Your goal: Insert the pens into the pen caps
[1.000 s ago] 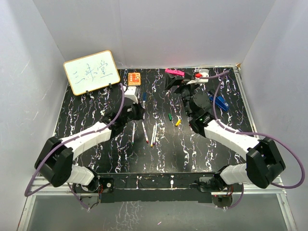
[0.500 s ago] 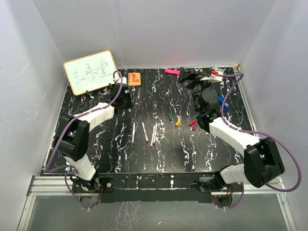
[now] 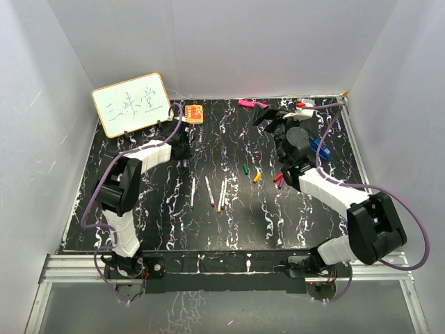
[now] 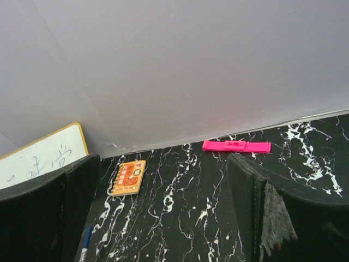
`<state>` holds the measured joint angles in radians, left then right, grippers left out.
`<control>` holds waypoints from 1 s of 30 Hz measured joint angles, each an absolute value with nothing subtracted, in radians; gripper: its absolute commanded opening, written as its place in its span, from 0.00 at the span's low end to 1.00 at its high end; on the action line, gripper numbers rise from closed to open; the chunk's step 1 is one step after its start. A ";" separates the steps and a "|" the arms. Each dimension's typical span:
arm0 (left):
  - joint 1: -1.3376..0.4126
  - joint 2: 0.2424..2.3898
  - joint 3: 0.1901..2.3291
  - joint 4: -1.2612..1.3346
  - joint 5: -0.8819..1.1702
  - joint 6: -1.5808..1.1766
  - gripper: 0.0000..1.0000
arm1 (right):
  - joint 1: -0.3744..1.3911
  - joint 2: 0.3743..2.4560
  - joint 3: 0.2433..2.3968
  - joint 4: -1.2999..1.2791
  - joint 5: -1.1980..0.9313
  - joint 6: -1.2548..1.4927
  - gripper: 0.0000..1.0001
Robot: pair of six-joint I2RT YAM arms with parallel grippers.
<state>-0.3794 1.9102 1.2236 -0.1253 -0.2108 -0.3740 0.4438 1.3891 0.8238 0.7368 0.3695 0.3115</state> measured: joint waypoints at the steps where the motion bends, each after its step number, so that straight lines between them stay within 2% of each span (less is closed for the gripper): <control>1: -0.379 1.911 1.231 -0.131 -0.211 -0.373 0.04 | 0.444 1.389 0.824 0.736 0.368 0.311 0.98; 13: -0.379 1.981 1.302 -0.189 -0.231 -0.362 0.15 | 0.443 1.398 0.824 0.712 0.360 0.297 0.98; 14: -0.379 1.983 1.306 -0.192 -0.234 -0.362 0.18 | 0.443 1.400 0.824 0.710 0.359 0.296 0.98; 17: -0.379 1.983 1.310 -0.196 -0.241 -0.360 0.35 | 0.443 1.401 0.824 0.707 0.352 0.294 0.98; 18: -0.379 1.983 1.311 -0.198 -0.242 -0.360 0.37 | 0.444 1.402 0.824 0.707 0.350 0.294 0.98; 28: -0.379 1.974 1.362 -0.218 -0.248 -0.356 0.39 | 0.444 1.409 0.824 0.705 0.337 0.290 0.98; 30: -0.379 1.954 1.361 -0.228 -0.241 -0.357 0.36 | 0.444 1.416 0.826 0.696 0.337 0.290 0.98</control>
